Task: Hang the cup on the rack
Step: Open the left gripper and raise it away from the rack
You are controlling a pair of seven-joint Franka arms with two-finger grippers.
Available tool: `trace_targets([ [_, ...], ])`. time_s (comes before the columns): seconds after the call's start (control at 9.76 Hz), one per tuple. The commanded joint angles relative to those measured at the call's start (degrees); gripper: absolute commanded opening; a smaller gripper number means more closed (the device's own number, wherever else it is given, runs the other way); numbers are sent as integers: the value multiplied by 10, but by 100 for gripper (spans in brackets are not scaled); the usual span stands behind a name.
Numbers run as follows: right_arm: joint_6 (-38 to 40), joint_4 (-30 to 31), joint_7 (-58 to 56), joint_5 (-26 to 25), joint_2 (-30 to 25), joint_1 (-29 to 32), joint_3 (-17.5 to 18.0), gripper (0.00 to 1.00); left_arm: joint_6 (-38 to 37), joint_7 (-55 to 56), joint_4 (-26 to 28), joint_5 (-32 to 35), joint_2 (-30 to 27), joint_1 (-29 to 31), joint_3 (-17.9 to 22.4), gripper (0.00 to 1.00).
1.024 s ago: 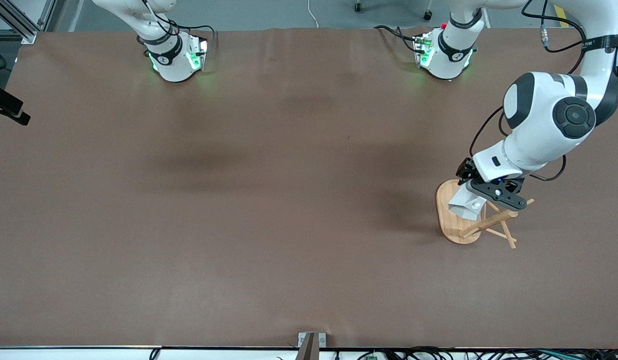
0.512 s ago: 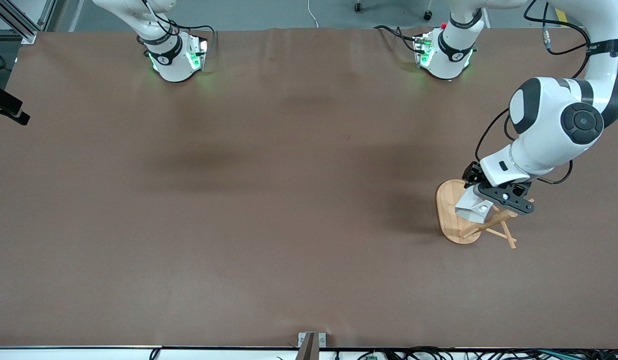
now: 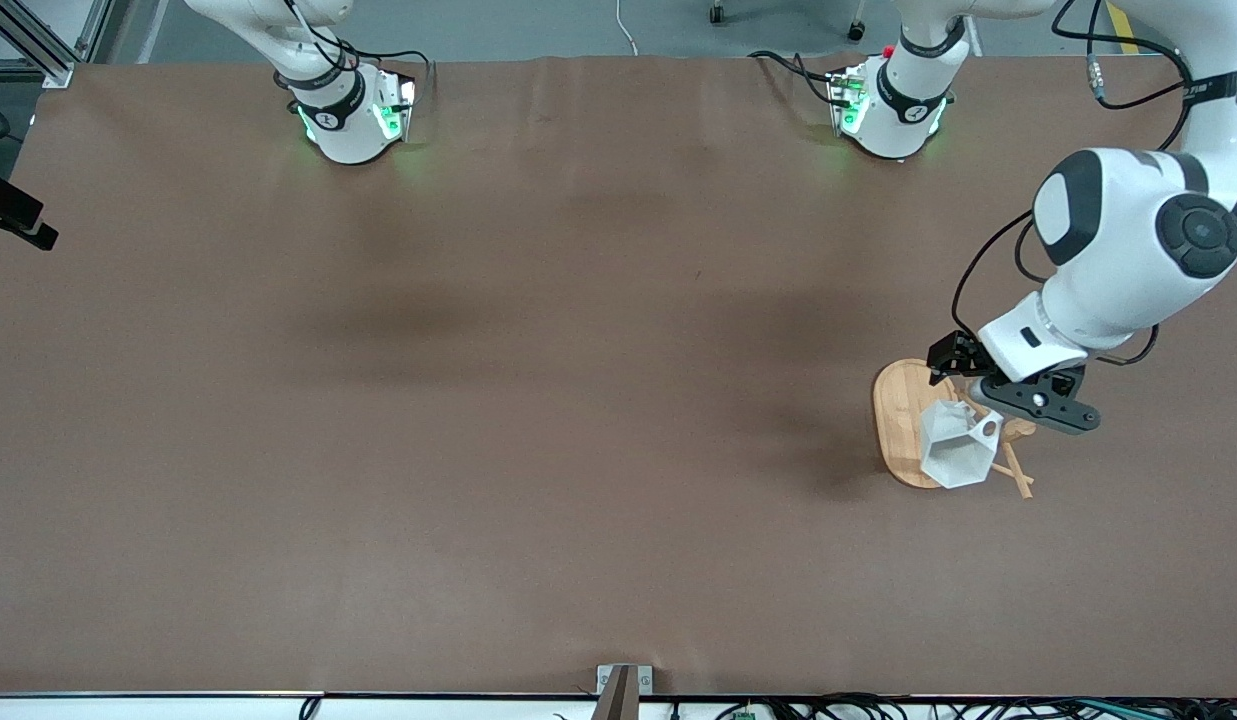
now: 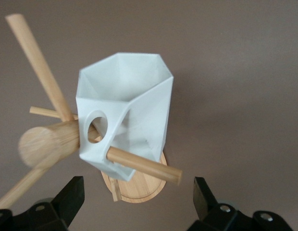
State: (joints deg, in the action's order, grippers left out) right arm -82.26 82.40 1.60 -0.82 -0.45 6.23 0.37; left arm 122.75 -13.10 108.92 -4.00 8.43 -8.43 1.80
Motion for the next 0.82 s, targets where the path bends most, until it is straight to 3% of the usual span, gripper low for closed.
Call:
trace_targets([
  [0.0,4,-2,-8,6,0,4,0,100,-86,41,-19,0,-46,-4,7,100],
  [0.41,3,-2,-9,6,0,6,0,100,-304,168,-176,47,-69,-8,3,100],
  [0.72,4,-2,-10,6,0,6,0,100,-349,155,-220,66,-70,51,-67,100],
])
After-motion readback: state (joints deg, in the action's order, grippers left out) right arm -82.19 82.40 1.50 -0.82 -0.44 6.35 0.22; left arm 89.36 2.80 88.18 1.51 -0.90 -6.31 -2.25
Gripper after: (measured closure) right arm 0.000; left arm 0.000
